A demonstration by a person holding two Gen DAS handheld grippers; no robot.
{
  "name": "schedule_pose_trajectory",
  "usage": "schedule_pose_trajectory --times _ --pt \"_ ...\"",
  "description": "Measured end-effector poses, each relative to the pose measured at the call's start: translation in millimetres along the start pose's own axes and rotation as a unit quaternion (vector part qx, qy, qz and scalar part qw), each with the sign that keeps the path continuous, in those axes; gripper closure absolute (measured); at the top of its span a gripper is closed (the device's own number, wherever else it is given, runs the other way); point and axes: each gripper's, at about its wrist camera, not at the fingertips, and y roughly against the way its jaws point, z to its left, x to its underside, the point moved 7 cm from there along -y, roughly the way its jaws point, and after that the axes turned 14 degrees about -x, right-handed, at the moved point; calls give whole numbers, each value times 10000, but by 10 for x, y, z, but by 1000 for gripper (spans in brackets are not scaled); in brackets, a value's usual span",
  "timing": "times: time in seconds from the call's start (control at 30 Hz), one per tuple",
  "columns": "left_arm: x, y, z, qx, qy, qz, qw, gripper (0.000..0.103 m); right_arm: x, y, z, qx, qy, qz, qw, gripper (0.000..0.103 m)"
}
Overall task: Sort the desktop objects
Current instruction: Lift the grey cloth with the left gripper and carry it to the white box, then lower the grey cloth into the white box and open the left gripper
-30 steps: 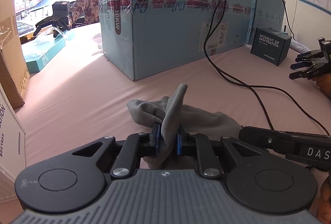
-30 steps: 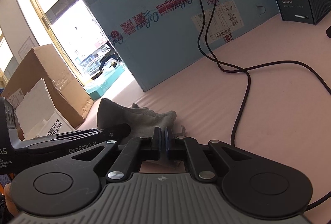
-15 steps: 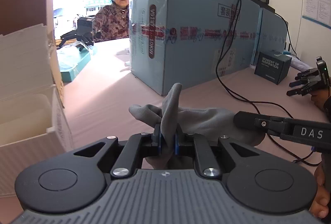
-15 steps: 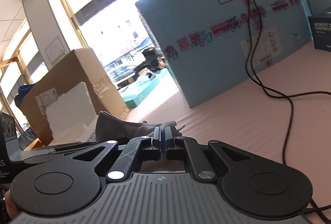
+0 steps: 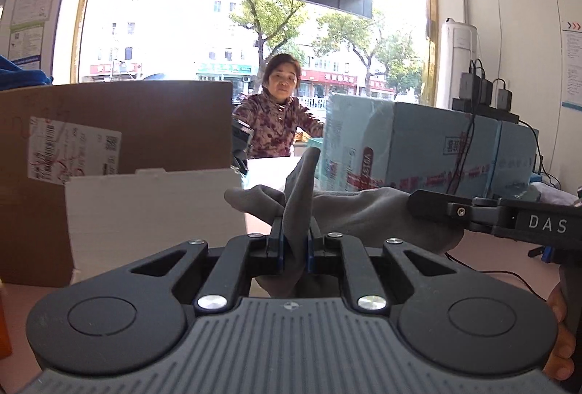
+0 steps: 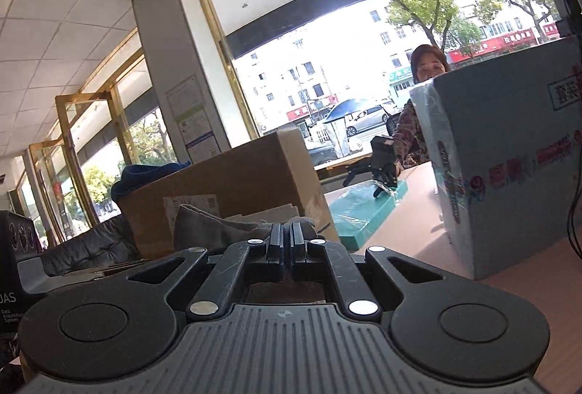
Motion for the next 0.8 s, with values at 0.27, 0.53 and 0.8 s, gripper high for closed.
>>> schedule_pose_trajectory --times 0.27,0.53,0.8 --pt "-4 -172 650 -459 299 130 9984 93 126 -634 308 -240 247 461 9983 100" --pt "339 -590 913 -614 342 773 9945 93 457 -1121 250 -32 236 1033 9944 100" --pt "661 -946 1007 -382 507 1622 9847 93 727 -1366 -19 309 -115 1590 9867 100"
